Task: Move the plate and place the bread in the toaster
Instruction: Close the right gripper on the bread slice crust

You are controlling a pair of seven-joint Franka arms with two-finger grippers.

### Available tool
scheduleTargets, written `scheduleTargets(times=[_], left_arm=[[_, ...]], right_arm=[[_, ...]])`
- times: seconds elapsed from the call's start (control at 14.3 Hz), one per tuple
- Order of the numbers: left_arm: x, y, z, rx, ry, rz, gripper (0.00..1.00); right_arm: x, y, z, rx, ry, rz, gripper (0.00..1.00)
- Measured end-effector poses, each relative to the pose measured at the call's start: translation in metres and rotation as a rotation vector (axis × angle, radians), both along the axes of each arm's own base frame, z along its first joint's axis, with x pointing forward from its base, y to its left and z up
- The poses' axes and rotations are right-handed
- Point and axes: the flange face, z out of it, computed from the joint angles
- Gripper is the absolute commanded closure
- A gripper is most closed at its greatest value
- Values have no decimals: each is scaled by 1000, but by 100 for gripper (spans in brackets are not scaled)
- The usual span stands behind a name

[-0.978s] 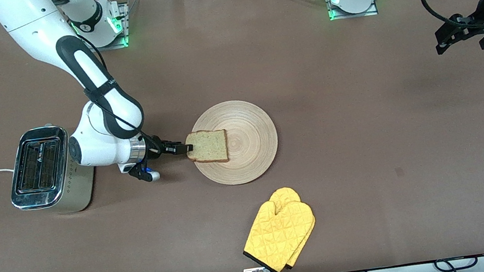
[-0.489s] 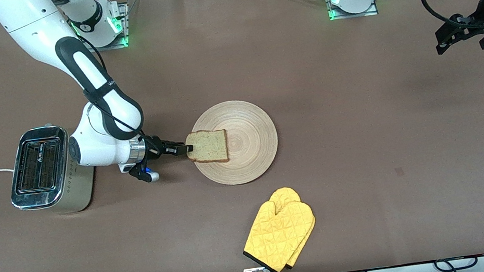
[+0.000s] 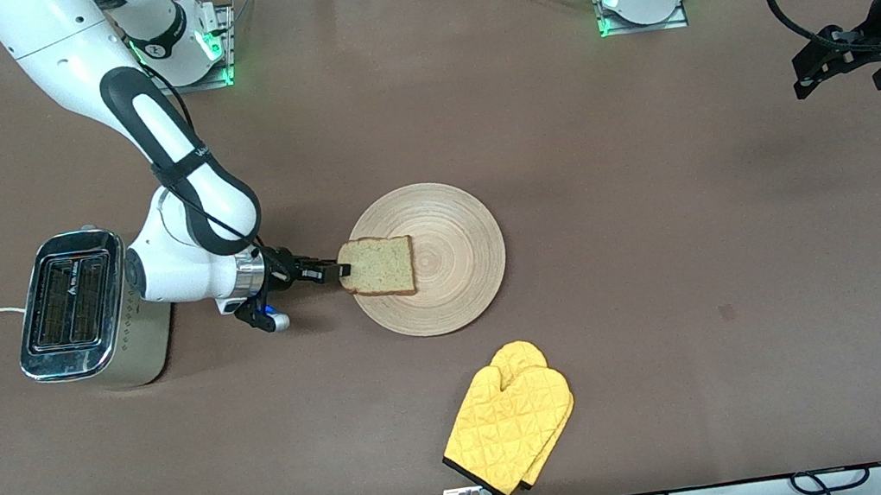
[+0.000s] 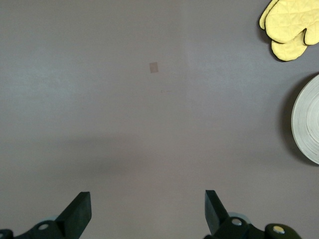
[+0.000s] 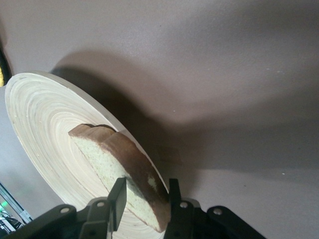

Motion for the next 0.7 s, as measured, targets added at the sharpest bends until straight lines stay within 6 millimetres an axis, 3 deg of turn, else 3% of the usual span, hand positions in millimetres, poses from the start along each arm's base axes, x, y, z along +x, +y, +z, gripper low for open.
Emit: scheduleTargets(times=[0.56,0.7], left_arm=[[0,0,0,0,0,0,0],[0,0,0,0,0,0,0]], right_arm=[[1,-1,0,-5,-10,-7,61],[1,-1,0,-5,-10,-7,56]])
